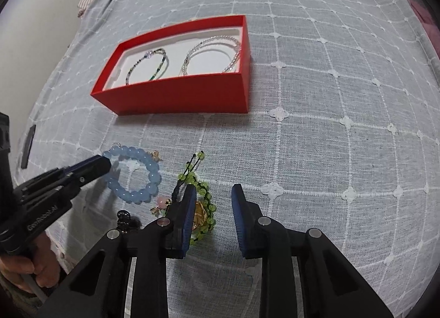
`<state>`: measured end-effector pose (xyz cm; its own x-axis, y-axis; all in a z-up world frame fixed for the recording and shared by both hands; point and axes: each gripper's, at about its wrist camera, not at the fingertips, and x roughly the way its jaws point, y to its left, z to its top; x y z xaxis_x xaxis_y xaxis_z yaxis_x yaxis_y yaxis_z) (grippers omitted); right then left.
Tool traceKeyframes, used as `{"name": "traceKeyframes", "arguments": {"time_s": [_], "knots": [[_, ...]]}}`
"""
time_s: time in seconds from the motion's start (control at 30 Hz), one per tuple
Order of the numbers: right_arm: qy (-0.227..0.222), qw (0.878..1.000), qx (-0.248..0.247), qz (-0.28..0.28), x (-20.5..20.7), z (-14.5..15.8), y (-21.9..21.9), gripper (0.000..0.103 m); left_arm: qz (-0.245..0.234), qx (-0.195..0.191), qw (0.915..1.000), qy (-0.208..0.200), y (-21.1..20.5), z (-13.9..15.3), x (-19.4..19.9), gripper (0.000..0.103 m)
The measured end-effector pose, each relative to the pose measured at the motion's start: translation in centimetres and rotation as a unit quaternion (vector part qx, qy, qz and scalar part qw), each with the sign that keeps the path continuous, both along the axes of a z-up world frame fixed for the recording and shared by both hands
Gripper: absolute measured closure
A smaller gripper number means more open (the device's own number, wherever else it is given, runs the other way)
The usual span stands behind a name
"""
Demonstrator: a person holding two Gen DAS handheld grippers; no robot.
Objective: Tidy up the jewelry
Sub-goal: 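Grasp the light-blue bead bracelet with the right gripper, then lift the blue bracelet with the right gripper and carry it to the box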
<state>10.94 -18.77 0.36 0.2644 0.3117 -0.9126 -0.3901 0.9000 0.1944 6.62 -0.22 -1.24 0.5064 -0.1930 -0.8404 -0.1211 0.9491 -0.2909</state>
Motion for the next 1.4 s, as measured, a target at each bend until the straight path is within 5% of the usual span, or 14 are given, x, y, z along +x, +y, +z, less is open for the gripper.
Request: {"name": "traceKeyframes", "arguments": {"time_s": [0.27, 1.4], "knots": [[-0.005, 1.0, -0.019, 0.017, 0.3, -0.7, 1.3, 0.097, -0.006, 0.001, 1.0, -0.004, -0.2, 0.4, -0.3, 0.094], [-0.053, 0.985, 0.155, 0.053, -2.4, 5.5, 0.2, 0.098, -0.051, -0.045, 0.9947, -0.077, -0.6, 4.5, -1.2, 0.095]]}}
